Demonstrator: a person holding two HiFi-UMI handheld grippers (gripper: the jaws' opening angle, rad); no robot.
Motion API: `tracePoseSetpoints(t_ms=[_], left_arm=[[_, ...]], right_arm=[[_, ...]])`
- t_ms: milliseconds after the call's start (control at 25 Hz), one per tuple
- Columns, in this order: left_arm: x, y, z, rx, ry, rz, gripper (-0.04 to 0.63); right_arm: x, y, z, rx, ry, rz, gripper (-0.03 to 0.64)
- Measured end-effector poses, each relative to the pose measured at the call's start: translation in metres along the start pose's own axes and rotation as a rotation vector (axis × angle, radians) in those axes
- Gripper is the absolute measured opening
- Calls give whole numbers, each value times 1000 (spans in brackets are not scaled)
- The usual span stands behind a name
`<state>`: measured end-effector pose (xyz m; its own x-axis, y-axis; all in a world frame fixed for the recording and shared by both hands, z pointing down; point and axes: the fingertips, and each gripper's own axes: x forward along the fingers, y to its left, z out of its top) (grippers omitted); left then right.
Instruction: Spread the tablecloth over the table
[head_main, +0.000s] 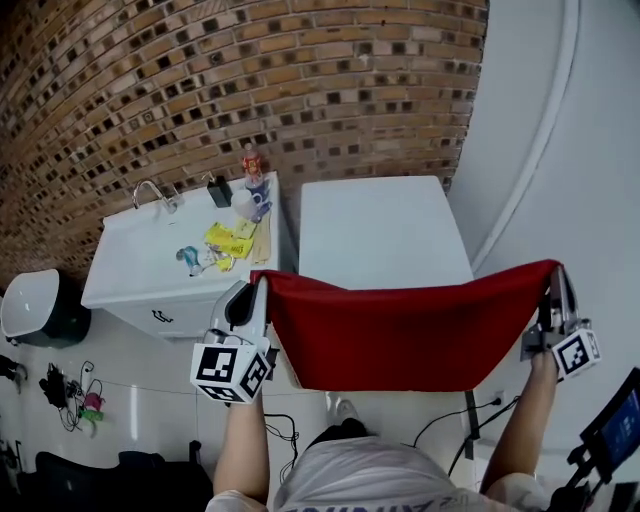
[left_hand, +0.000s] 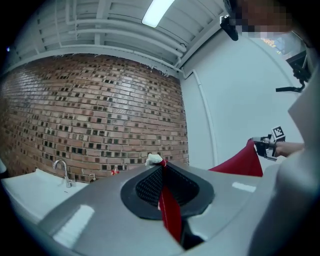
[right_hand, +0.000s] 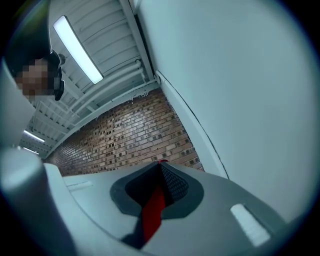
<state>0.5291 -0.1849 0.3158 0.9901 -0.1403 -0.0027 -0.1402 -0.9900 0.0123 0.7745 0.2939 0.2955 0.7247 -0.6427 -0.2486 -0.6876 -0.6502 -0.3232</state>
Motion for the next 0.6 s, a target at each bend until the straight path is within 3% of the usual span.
tracePoseSetpoints(t_ms=[200,360,600], left_arm=[[38,20,-15,18,28,-10,17],[64,27,-31,24,66,-4,17],[102,46,-45,-49,79,59,17]], right_arm=[[45,-15,-15,-16,25,-40,15],[68,-35,-36,-51,103,-71,15],[112,-49,-62,-71,185,-1,15]])
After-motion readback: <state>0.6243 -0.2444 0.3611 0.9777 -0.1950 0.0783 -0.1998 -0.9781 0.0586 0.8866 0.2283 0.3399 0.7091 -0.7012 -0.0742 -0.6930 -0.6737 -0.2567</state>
